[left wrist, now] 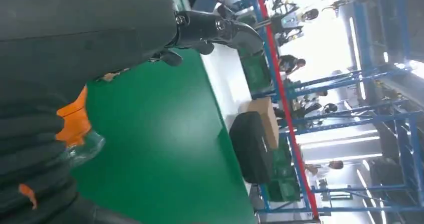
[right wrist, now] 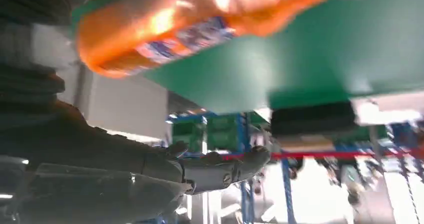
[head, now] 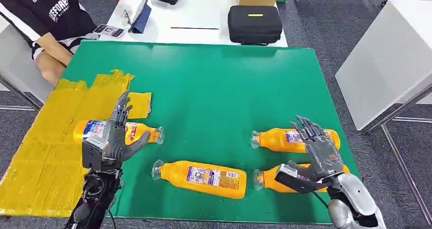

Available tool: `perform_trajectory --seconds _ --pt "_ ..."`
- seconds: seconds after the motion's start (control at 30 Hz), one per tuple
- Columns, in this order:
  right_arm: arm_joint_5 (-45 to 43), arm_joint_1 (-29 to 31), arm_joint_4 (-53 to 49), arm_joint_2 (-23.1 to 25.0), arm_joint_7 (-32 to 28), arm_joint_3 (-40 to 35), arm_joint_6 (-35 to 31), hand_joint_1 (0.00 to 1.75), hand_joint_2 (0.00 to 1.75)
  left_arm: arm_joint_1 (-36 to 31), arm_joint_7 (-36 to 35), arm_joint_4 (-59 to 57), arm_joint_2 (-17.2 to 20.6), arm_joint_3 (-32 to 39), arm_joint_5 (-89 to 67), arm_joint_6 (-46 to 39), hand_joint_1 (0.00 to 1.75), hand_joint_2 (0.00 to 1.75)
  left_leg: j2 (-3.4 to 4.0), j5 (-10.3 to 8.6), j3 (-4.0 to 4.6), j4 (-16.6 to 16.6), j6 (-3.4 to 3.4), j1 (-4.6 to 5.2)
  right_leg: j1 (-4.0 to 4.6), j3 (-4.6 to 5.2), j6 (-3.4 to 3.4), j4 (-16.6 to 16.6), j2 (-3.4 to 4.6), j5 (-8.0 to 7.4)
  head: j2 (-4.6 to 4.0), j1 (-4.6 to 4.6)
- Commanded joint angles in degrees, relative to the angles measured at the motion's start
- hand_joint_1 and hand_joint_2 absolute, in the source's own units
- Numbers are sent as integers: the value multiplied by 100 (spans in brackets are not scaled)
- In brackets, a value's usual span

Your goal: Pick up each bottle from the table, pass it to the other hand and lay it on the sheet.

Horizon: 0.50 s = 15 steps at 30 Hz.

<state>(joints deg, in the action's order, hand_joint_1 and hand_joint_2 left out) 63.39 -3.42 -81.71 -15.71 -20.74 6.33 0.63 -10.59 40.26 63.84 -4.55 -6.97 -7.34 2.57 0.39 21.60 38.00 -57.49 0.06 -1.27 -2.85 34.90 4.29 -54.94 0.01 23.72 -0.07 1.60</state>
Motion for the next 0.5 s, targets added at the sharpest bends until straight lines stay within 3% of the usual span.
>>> perform_trajectory --seconds 0.03,0.23,0.5 --pt "-263 526 1412 -567 -256 384 301 0 175 243 -26 311 -220 498 690 775 0 175 4 9 -27 4 6 2 3 -27 -23 8 5 4 0 0" --pt "39 874 1957 -680 151 282 274 0 175 733 -26 1084 -347 676 597 1068 0 175 22 42 -80 -2 8 2 7 -70 -51 3 25 27 0 0" --pt "172 1503 2589 -760 187 124 74 0 175 660 -26 899 -342 627 504 899 0 175 13 12 -32 3 7 0 5 -30 -26 7 13 5 0 0"
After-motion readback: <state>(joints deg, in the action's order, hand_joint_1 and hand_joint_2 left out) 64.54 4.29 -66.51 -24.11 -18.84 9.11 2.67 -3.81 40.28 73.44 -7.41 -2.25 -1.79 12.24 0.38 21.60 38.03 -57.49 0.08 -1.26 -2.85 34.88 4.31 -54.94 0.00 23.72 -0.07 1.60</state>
